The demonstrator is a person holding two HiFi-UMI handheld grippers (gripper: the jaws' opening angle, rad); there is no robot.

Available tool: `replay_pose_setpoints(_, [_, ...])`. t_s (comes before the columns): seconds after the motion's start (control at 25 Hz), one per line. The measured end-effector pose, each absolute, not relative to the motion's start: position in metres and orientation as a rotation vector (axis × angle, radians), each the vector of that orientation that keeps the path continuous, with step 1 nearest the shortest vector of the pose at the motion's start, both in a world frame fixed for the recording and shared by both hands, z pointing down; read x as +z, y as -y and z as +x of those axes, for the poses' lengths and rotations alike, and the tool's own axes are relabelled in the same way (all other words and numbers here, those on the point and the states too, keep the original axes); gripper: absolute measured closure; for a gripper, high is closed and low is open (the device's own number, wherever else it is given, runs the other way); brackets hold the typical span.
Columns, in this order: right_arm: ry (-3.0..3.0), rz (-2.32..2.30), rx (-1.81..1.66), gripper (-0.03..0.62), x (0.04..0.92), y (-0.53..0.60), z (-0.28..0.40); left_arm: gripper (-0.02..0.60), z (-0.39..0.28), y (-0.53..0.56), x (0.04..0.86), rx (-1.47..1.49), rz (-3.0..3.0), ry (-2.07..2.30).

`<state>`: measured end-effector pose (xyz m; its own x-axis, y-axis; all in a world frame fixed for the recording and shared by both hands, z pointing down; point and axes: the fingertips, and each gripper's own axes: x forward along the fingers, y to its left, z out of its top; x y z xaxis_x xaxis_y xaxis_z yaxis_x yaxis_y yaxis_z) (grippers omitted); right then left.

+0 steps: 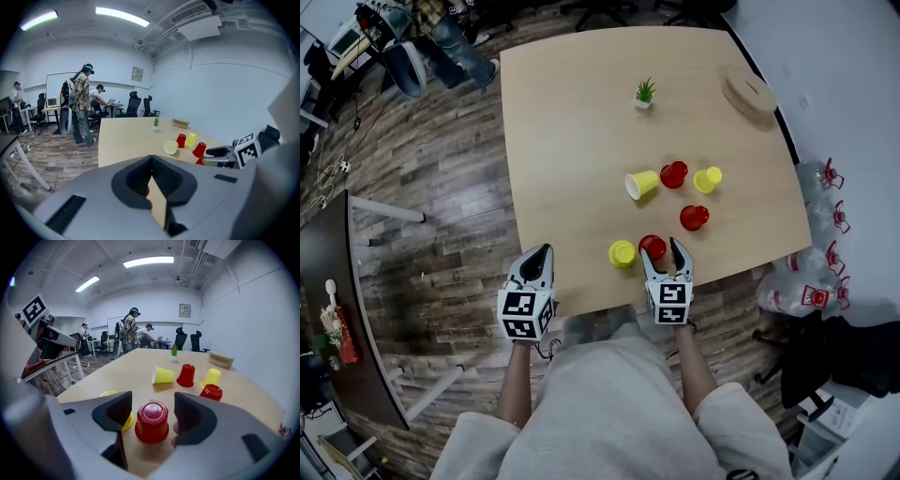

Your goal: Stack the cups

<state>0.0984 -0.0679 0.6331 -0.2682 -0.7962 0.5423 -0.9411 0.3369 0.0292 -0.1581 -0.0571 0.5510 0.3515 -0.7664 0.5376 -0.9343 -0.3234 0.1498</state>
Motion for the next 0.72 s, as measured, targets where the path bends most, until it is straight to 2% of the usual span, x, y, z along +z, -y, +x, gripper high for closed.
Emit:
replay_pose_setpoints(0.4, [2.139, 1.469, 0.471, 0.384, 0.647, 0.058, 0.097, 0.571, -0.151, 0.057, 0.551, 0.528, 2.182, 1.487])
replay_pose_setpoints(0.72, [2.217, 1.497, 0.443, 0.382, 0.619, 0.061, 0.095, 0.571, -0.148, 0.055, 0.55, 0.517, 2.178, 1.497])
